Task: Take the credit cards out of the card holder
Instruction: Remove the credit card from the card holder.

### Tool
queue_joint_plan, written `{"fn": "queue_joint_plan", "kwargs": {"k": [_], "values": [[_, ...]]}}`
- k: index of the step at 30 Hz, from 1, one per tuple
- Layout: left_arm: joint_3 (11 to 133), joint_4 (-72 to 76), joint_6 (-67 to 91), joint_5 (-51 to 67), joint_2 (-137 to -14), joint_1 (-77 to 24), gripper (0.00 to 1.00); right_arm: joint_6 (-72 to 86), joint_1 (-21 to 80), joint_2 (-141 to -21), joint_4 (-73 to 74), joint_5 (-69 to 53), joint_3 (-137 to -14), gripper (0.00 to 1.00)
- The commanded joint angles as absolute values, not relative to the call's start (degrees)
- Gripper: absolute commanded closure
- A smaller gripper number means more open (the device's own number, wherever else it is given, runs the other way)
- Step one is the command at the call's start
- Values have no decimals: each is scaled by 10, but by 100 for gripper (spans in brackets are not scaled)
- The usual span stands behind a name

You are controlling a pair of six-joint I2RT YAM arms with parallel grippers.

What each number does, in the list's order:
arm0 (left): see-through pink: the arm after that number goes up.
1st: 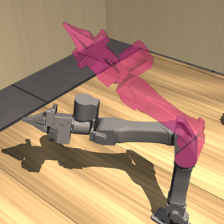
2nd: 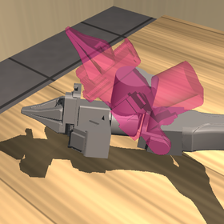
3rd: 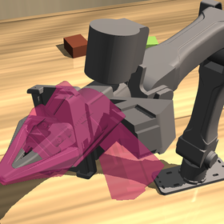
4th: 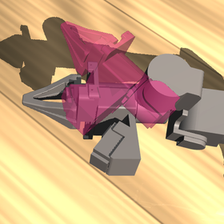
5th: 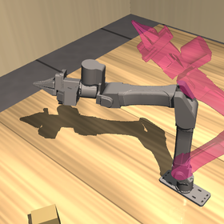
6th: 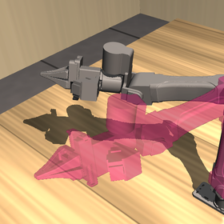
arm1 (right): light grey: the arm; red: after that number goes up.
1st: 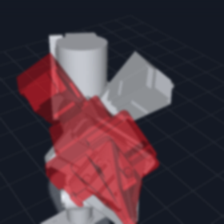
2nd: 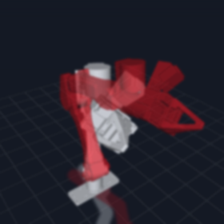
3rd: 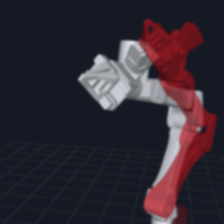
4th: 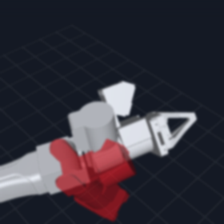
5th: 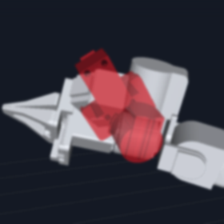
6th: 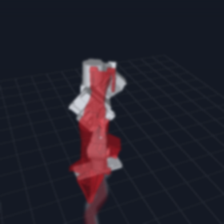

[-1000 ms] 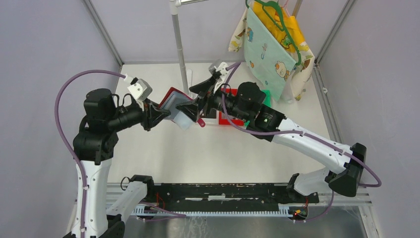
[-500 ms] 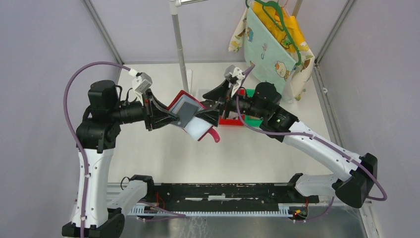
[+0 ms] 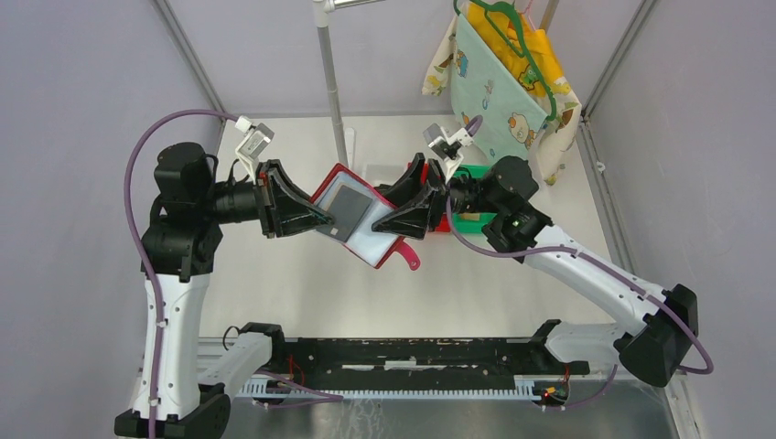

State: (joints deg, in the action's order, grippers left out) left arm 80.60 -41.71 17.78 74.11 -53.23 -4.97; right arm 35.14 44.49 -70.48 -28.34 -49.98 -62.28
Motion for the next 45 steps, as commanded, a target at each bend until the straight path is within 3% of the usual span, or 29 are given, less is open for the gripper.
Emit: {"fn": "queue_joint_plan", "kwargs": {"k": [1,4,5,7,11,15,20,26,27,30,33,40,45], "values": [[809,-380,227,771,-530,-51,94,374,444,-713,-320,-534,-660,48],[808,-380,226,770,-531,-51,94,380,445,-718,-315,-527,-661,52],[805,-380,222,767,-530,-51,94,383,445,-720,-315,-523,-662,47],[801,-379,209,754,-527,-51,95,390,445,-730,-311,-512,-667,29],[791,-379,180,729,-518,-51,97,438,446,-748,-363,-505,-666,22],[778,-379,158,709,-508,-51,97,465,455,-765,-390,-473,-673,21],[773,-404,121,685,-504,-51,97,469,473,-789,-361,-417,-688,32],[777,-411,121,683,-503,-51,93,454,483,-803,-308,-400,-697,65],[778,-411,121,683,-503,-51,90,456,483,-801,-315,-400,-691,70],[779,-411,131,693,-507,-51,61,462,483,-792,-349,-405,-665,83],[776,-393,171,719,-514,-52,51,464,483,-779,-382,-407,-638,90],[777,-345,238,750,-521,-51,52,473,483,-772,-424,-433,-618,95],[777,-311,278,768,-520,-51,66,474,481,-765,-444,-450,-605,96]]}}
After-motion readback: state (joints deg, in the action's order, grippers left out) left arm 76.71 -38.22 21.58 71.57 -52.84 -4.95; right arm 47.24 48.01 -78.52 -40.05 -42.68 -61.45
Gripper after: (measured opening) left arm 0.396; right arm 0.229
